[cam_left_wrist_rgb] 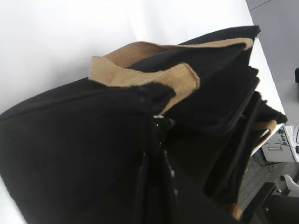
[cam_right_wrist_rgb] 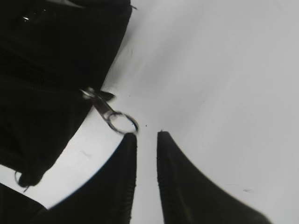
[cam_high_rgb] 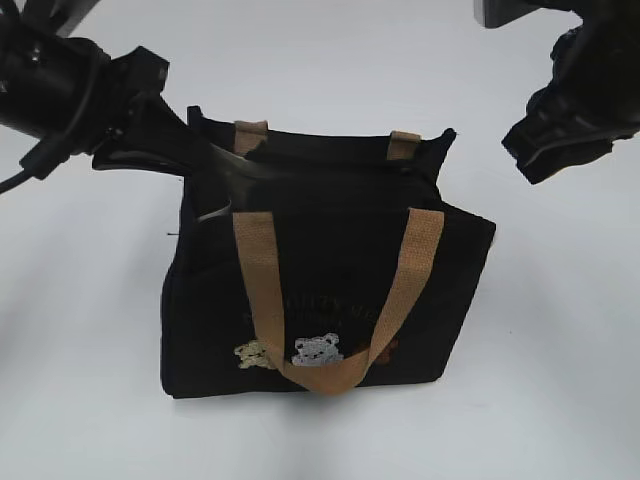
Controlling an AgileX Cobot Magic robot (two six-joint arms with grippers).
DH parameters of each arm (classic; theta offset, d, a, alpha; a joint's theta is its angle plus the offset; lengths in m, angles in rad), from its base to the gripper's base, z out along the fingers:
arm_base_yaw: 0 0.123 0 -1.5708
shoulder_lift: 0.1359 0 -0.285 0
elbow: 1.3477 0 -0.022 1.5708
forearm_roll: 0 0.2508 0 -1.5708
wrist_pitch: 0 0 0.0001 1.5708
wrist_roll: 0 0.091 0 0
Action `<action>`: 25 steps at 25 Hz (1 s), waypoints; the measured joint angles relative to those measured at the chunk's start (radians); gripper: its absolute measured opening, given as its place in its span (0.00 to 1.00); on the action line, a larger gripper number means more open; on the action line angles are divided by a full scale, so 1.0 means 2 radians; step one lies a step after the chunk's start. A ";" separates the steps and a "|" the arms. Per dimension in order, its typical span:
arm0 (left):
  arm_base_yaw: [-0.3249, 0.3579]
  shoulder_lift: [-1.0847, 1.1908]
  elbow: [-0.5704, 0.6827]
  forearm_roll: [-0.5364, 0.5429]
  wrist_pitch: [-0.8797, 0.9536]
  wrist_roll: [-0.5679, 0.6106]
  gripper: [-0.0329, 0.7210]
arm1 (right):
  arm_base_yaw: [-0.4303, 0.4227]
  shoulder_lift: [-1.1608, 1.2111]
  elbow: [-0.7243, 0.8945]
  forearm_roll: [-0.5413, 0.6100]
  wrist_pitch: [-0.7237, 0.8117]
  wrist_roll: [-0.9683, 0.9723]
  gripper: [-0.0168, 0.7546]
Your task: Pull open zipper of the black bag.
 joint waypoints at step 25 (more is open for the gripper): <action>0.000 -0.556 0.202 0.370 0.159 -0.212 0.42 | -0.001 -0.422 0.253 0.068 0.096 0.022 0.59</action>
